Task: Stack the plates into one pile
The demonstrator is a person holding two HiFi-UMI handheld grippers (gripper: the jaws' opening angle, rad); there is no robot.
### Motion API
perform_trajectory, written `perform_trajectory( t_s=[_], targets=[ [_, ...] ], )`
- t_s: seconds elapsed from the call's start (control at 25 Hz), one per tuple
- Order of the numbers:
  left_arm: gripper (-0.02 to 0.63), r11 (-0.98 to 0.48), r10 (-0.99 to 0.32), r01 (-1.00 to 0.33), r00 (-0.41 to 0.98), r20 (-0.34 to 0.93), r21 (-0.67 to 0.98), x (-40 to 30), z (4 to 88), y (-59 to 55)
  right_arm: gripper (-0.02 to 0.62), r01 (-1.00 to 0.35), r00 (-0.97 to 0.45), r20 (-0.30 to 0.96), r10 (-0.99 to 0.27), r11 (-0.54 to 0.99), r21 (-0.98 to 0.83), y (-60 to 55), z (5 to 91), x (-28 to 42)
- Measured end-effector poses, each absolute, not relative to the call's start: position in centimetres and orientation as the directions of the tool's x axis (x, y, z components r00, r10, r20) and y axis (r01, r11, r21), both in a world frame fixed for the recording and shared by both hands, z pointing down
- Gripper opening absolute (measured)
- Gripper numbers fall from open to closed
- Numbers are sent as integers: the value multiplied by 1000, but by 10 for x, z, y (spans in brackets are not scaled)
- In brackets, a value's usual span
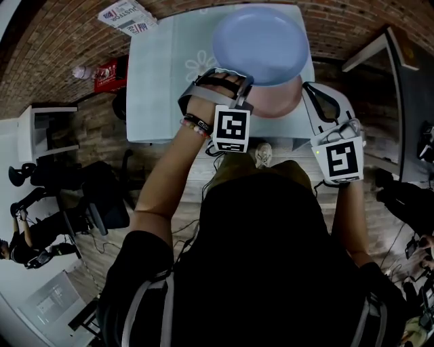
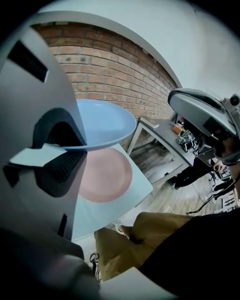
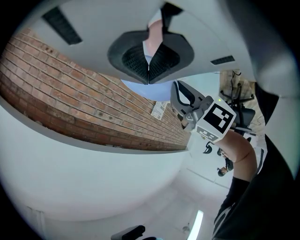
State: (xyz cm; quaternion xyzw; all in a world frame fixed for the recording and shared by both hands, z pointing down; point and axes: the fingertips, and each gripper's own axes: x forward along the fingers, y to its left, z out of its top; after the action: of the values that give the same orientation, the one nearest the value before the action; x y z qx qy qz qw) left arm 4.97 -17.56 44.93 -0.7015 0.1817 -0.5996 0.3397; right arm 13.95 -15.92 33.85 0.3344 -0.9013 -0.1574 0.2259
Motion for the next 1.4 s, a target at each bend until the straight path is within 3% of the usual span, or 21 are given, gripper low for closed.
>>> perform_trajectory(
  t_s=[1.4],
  targets=[
    [32, -855, -458, 179, 181, 870, -487, 65, 578, -119, 34, -577, -631, 355, -690, 723, 380, -162, 367, 170]
  ],
)
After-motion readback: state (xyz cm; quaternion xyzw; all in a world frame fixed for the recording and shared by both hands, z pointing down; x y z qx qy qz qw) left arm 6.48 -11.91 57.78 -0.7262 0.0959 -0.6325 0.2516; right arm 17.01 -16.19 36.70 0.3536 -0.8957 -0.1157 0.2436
